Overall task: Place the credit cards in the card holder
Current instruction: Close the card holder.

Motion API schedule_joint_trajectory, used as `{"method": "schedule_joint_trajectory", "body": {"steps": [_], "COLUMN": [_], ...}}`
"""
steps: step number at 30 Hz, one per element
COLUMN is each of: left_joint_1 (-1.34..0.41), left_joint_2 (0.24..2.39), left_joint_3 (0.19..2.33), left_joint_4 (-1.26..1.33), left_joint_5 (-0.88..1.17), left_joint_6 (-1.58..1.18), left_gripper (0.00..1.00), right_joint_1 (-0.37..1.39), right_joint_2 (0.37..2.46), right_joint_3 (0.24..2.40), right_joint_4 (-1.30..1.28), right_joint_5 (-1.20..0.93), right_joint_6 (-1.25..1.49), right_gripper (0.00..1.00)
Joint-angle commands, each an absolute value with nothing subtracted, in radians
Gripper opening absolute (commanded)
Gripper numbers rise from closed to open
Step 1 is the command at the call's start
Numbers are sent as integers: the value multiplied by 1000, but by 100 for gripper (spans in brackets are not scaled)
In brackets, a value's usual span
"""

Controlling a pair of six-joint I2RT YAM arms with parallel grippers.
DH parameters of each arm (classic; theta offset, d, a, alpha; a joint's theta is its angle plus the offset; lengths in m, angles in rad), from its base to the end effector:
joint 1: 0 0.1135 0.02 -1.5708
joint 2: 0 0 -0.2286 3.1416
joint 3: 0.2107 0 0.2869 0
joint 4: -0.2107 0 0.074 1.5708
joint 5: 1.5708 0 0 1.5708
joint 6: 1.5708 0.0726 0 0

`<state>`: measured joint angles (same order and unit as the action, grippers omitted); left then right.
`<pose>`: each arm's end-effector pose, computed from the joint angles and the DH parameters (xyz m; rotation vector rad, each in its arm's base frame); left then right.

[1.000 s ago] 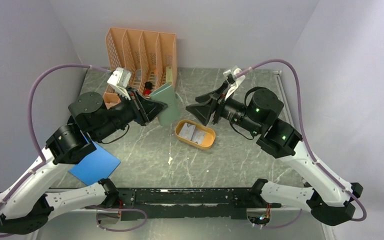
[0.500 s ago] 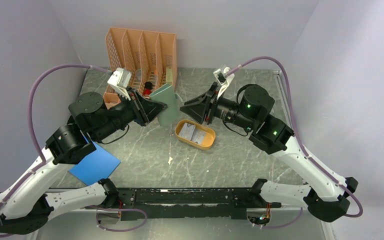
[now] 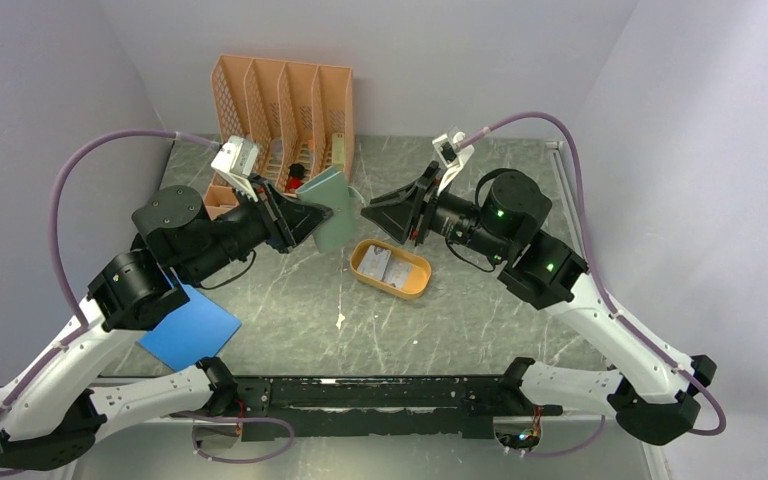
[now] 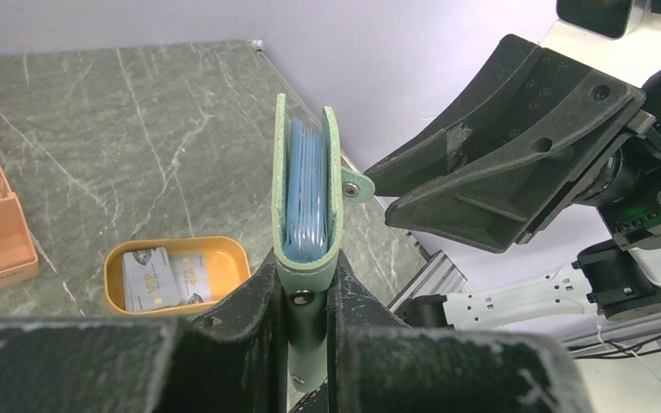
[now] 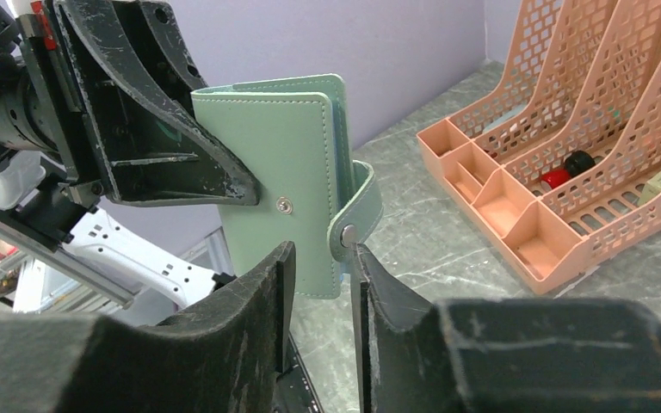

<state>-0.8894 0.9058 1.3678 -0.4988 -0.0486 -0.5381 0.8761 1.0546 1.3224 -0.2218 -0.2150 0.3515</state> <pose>0.1601 -0.1918 0.4668 0.2600 1.6946 -1.0501 0.1844 0.2455 0.4511 -0.6001 1.5253 1.1260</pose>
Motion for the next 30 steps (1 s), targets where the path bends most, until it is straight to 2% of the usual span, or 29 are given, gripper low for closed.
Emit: {"method": "schedule_joint_trajectory", "body": {"steps": [1, 5, 15, 20, 28, 30], "left_joint_1": [-896, -896, -895, -895, -895, -894], "left_joint_2": [894, 894, 893, 893, 890, 891], "left_joint_3": [1396, 1398, 1396, 1397, 1396, 1397], "left_joint_4": [-464, -463, -457, -456, -456, -458], "left_joint_5": [-26, -22, -16, -12, -18, -21], "left_joint_6": [-529, -529, -532, -532, -530, -527], "left_gripper": [5, 5, 5, 5, 5, 5], "right_joint_1": [869, 868, 867, 868, 867, 866], "right_joint_2": [1058, 1061, 1076, 1081, 1078, 1078], "right_joint_3": [1325, 1327, 1334, 1335, 1337, 1341], "right_joint_4": [-210, -206, -200, -198, -197, -202], "right_joint_5": [-198, -194, -204, -199, -210, -215], "right_joint_6": [357, 358, 359, 360, 352, 342], "right_gripper": [34, 33, 19, 18, 0, 0]}}
